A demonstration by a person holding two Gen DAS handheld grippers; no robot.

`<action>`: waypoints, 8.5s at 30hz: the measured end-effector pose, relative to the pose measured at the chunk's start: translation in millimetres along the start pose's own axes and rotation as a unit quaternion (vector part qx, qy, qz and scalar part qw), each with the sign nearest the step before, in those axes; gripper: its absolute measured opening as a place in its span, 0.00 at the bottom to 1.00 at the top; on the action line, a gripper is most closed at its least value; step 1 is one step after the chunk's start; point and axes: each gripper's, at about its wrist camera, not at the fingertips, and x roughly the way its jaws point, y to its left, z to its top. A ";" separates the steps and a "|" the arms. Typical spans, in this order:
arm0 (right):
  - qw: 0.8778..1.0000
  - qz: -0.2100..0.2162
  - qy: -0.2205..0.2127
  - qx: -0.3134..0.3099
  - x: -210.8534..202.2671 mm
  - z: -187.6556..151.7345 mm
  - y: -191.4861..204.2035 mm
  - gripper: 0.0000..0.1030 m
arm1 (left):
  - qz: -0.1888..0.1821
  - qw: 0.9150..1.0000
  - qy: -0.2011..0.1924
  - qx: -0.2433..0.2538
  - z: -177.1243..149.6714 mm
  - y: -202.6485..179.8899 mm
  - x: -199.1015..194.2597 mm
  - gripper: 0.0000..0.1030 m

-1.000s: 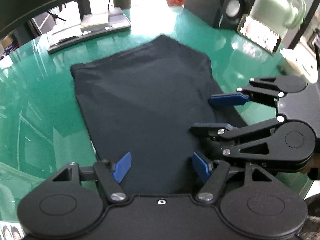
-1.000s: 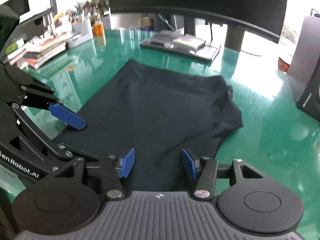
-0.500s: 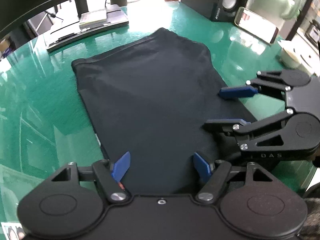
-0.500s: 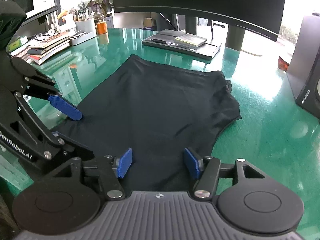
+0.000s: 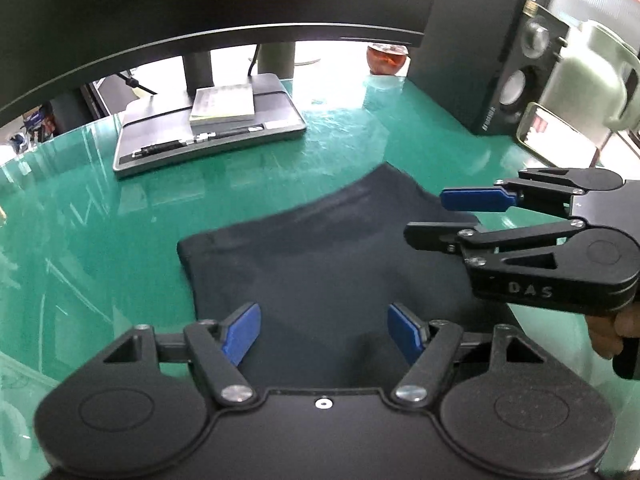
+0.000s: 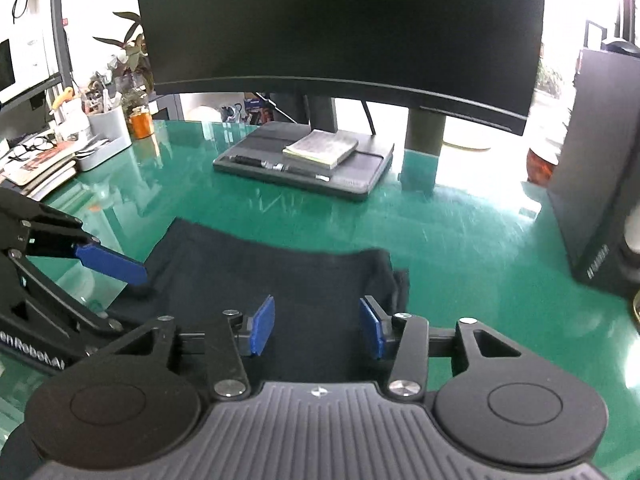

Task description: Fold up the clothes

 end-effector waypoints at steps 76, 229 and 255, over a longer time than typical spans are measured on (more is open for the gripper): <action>0.993 0.075 0.080 0.041 -87.8 -88.1 46.3 0.31 | -0.028 0.998 0.003 -0.052 -112.8 -37.8 -66.5 0.76; 0.997 0.034 0.031 0.068 -15.2 -22.3 -19.2 0.31 | 0.055 0.998 -0.016 0.002 -9.5 32.9 5.8 0.89; 0.995 0.063 0.081 0.000 -78.6 -92.0 40.1 0.38 | -0.011 0.999 0.041 -0.004 -88.1 -24.8 -43.7 0.89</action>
